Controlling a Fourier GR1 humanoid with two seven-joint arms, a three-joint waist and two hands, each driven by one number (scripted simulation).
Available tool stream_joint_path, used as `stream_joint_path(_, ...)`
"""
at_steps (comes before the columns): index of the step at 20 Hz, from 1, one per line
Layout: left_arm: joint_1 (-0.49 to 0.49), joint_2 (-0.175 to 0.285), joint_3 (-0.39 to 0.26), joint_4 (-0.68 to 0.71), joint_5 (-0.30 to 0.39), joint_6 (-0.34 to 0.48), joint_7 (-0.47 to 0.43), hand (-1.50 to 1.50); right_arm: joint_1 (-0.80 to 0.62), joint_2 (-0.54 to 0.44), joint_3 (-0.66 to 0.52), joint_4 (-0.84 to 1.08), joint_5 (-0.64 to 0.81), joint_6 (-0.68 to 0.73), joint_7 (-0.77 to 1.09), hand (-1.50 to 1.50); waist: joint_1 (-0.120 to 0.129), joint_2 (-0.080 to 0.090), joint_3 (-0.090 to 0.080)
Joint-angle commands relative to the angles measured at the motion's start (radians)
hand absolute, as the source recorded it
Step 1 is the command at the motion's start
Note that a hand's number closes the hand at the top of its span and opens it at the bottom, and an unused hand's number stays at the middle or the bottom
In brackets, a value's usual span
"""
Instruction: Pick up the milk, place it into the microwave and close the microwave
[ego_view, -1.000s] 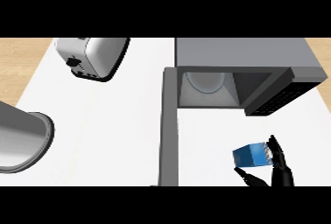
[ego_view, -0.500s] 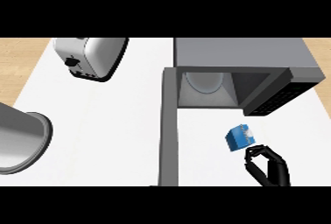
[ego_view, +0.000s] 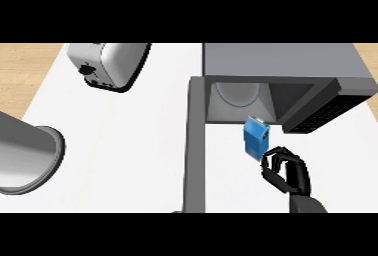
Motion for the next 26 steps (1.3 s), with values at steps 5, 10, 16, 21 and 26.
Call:
stream_joint_path(5,0.006,-0.066,0.008,-0.032,-0.019,-0.004,0.016,-1.5,-0.101,0.018,0.032,0.096,0.042,0.009,-0.088,1.5,-0.003,0.0,0.002)
stream_joint_path(10,-0.028,-0.025,-0.018,0.011,-0.011,0.016,0.055,-1.5,-0.226,0.036,0.035,0.041,0.052,-0.093,0.052,1.5,-0.009,-0.002,0.001)
stream_joint_path(16,-0.039,-0.075,0.001,0.077,-0.076,-0.101,0.024,-1.5,-0.37,-0.018,-0.004,0.127,0.041,-0.1,0.109,1.5,0.004,0.004,0.002)
stream_joint_path(21,-0.038,-0.065,-0.01,0.046,-0.051,-0.063,0.052,-1.5,-0.467,-0.083,-0.024,0.205,0.044,-0.088,0.159,1.5,0.013,0.007,0.002)
stream_joint_path(26,-0.094,0.0,-0.011,0.094,-0.048,-0.057,0.059,-1.5,-0.589,-0.102,-0.027,0.279,0.063,-0.134,0.239,1.5,0.039,0.02,0.004)
